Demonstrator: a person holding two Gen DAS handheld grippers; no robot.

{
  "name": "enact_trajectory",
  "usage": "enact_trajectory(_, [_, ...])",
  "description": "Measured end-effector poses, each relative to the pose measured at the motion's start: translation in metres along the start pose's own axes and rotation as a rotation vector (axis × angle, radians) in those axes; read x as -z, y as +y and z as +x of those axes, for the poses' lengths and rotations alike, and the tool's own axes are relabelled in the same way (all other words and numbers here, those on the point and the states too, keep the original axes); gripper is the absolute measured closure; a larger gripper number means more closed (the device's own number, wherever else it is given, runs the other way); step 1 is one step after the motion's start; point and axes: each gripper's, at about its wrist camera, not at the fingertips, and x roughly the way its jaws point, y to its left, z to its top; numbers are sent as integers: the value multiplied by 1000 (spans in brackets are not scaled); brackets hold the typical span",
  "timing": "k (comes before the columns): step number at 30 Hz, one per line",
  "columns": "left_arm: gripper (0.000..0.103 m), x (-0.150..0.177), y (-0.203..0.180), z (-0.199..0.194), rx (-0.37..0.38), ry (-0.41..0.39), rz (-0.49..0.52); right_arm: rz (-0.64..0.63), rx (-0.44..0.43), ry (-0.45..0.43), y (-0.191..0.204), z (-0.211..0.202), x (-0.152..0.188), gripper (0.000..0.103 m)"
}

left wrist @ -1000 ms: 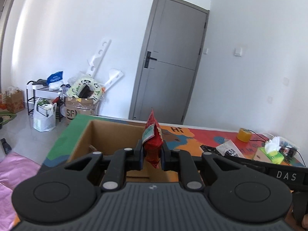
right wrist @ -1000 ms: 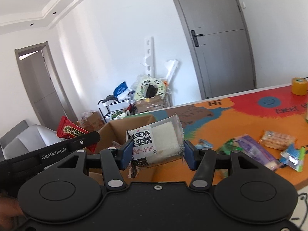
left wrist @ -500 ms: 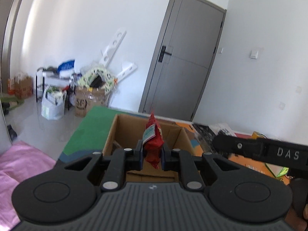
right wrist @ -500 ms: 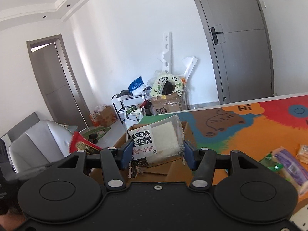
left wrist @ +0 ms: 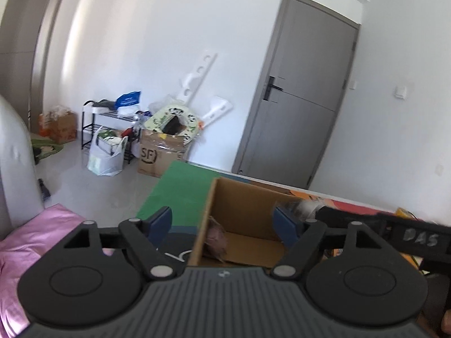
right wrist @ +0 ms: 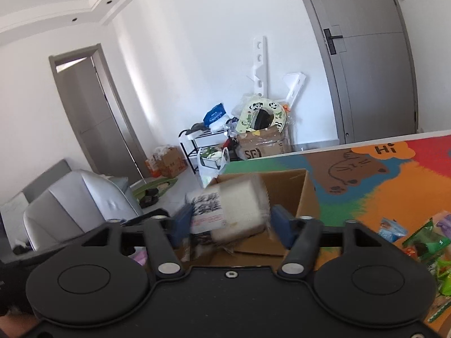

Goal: Organize snacks
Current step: 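Move both open tools back toward the remaining snacks on the table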

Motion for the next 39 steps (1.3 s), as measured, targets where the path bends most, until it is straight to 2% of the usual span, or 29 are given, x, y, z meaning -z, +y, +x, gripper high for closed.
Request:
enact_trajectory(3, [17, -2, 0, -3, -22, 12, -15, 30, 24, -24, -8, -9, -1, 28])
enact_trajectory(7, [11, 0, -9, -6, -6, -1, 7, 98, 36, -37, -29, -25, 4, 28])
enact_trajectory(13, [10, 5, -20, -6, 58, 16, 22, 133, 87, -35, -53, -44, 12, 28])
enact_trajectory(29, [3, 21, -57, -11, 103, 53, 71, 158, 154, -45, -82, -86, 26, 22])
enact_trajectory(32, [1, 22, -68, -14, 128, 47, 89, 159, 169, -66, -88, -98, 31, 17])
enact_trajectory(39, [1, 33, -91, -15, 184, 65, 114, 187, 224, -76, -110, -121, 39, 17])
